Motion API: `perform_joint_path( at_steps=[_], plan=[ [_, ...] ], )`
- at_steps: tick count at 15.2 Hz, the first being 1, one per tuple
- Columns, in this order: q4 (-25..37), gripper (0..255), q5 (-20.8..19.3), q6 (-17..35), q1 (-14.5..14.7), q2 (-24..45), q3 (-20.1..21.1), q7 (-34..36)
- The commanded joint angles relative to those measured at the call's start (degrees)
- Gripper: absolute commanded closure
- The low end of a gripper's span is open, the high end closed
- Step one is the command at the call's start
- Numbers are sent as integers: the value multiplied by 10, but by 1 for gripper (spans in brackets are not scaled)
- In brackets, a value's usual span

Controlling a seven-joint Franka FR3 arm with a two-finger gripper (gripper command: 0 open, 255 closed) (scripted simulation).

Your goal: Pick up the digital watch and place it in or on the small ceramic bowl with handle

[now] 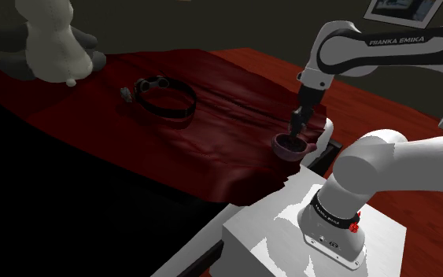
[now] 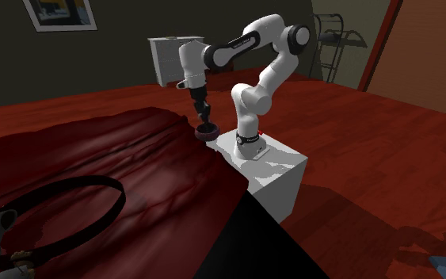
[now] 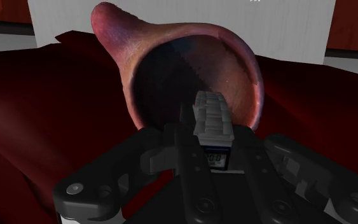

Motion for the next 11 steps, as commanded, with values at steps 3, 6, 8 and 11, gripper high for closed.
perform_joint_path(
  at_steps=[3,6,8,11],
  plan=[
    [-10,255,-1,10,0,0,-1,0],
    [-10,255,-1,10,0,0,-1,0],
    [-10,255,-1,10,0,0,-1,0],
    [-10,0,-1,10,0,0,-1,0]
  ],
)
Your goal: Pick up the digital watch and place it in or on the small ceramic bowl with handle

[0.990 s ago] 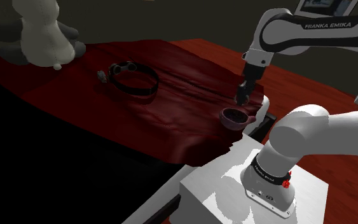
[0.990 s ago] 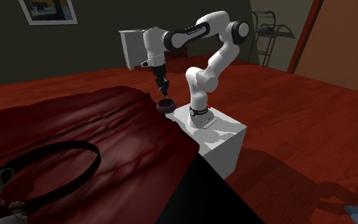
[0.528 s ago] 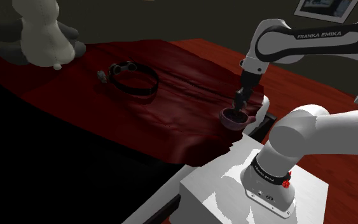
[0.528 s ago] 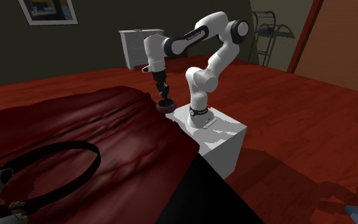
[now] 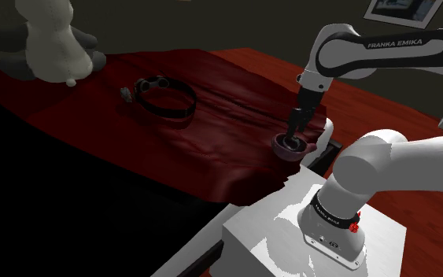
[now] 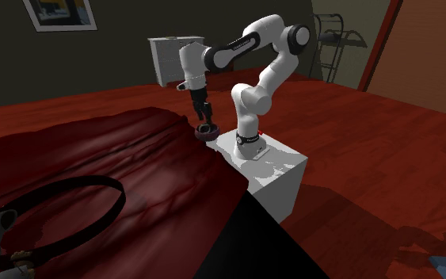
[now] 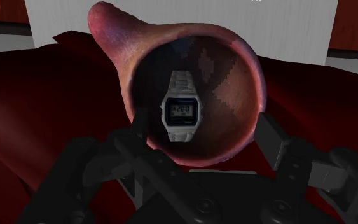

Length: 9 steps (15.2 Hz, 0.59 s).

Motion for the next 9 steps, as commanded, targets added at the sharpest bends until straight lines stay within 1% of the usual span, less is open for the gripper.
perform_joint_path(
  at_steps=[1,3,7,9],
  plan=[
    [0,0,0,0,0,0,0,0],
    [0,0,0,0,0,0,0,0],
    [74,0,6,-70,4,3,5,-1],
    [74,0,6,-70,4,3,5,-1]
  ],
)
